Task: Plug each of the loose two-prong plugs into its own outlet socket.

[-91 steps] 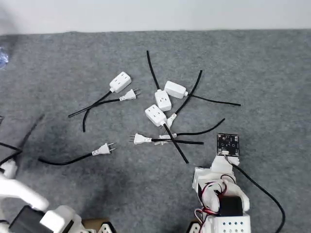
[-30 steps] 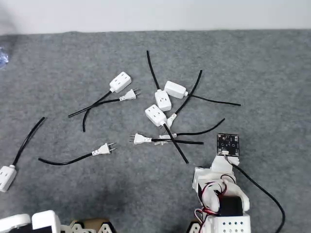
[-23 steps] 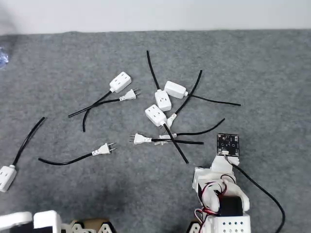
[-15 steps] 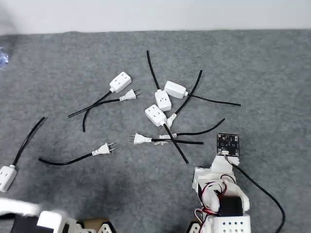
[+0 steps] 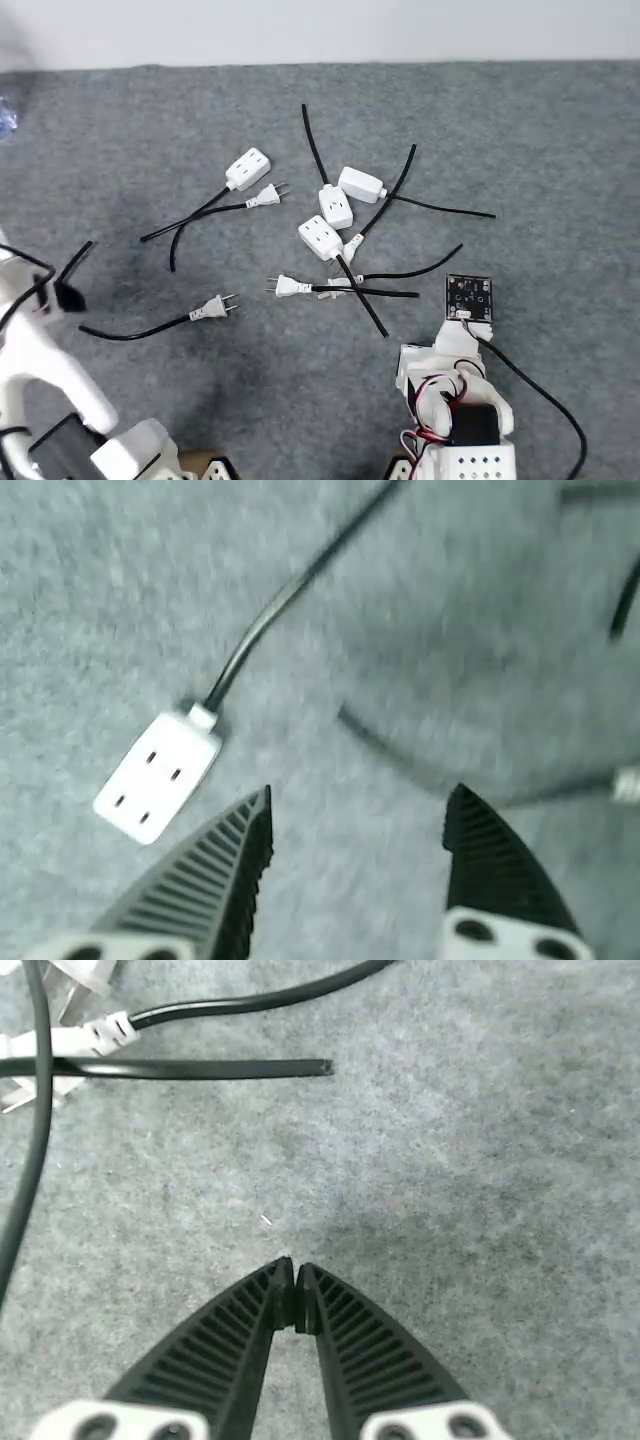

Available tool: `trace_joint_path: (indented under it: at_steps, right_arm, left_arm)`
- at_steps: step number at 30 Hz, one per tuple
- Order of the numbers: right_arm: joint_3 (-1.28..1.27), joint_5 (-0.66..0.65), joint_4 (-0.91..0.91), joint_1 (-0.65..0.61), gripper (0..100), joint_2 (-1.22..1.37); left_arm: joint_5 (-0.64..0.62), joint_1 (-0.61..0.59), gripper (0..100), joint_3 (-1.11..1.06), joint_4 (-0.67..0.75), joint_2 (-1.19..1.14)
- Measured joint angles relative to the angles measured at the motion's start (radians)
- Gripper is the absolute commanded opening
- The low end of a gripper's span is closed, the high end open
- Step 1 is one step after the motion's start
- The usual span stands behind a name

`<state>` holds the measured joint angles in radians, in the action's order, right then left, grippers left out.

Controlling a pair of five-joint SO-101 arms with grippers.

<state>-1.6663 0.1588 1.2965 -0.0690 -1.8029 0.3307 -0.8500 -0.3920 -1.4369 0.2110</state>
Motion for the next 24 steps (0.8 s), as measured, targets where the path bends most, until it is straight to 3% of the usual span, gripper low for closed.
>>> trace_joint_path:
  at_steps: [5, 8, 14, 24]
  right_arm:
    - [0.0, 0.0, 0.0, 0.0, 1.1, 0.0]
    - [0.0, 0.0, 0.0, 0.0, 1.1, 0.0]
    - [0.0, 0.0, 0.0, 0.0, 0.9, 0.0]
    - [0.0, 0.0, -0.014, -0.236, 1.2, 0.0]
  left_arm:
    - [-0.259, 0.103, 26, -0.094, 0.166, 0.0]
    - [-0.347, 0.158, 26, -0.193, 0.313, 0.0]
    - [-0.364, 0.236, 26, -0.411, 0.635, 0.0]
    - [-0.371, 0.427, 26, -0.519, 0.697, 0.003]
